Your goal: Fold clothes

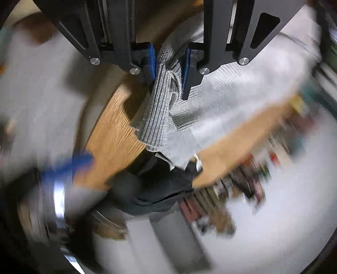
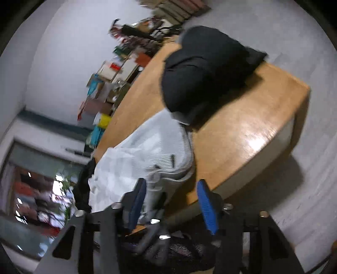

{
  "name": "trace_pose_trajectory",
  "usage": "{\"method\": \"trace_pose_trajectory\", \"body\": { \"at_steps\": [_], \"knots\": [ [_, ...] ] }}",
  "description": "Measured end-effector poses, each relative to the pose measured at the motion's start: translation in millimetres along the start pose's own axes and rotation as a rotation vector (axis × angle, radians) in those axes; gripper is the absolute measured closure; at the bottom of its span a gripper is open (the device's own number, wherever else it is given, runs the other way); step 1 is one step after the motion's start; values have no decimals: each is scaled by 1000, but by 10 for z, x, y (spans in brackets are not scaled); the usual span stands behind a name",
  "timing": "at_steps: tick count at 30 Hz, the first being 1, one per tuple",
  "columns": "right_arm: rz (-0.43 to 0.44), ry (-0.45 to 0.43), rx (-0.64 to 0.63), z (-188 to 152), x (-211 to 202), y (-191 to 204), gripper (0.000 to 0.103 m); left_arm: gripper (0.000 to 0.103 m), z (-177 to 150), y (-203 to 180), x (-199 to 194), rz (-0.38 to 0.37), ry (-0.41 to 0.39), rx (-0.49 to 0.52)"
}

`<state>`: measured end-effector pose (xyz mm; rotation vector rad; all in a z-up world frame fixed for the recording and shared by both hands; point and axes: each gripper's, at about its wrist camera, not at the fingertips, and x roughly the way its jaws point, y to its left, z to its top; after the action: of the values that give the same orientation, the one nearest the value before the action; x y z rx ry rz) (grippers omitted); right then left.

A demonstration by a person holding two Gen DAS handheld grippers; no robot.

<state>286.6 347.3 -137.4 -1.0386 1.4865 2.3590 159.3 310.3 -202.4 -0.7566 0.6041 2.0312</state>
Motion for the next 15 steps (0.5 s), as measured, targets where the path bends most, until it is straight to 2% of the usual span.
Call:
{"method": "trace_pose_trajectory", "body": {
  "at_steps": [3, 5, 7, 10, 15],
  "knots": [
    [52, 41, 42, -24, 88, -60, 28, 83, 80, 503, 14, -243, 20, -314],
    [72, 53, 51, -39, 148, -49, 28, 83, 73, 686, 12, -320, 6, -432],
    [105, 64, 54, 1, 239, 1, 26, 82, 58, 725, -10, -319, -13, -469],
    [86, 59, 6, 64, 364, 166, 22, 83, 102, 802, -27, -338, -11, -531],
    [91, 47, -88, 233, 531, 511, 22, 83, 85, 1125, -134, -389, -53, -714]
  ]
}}
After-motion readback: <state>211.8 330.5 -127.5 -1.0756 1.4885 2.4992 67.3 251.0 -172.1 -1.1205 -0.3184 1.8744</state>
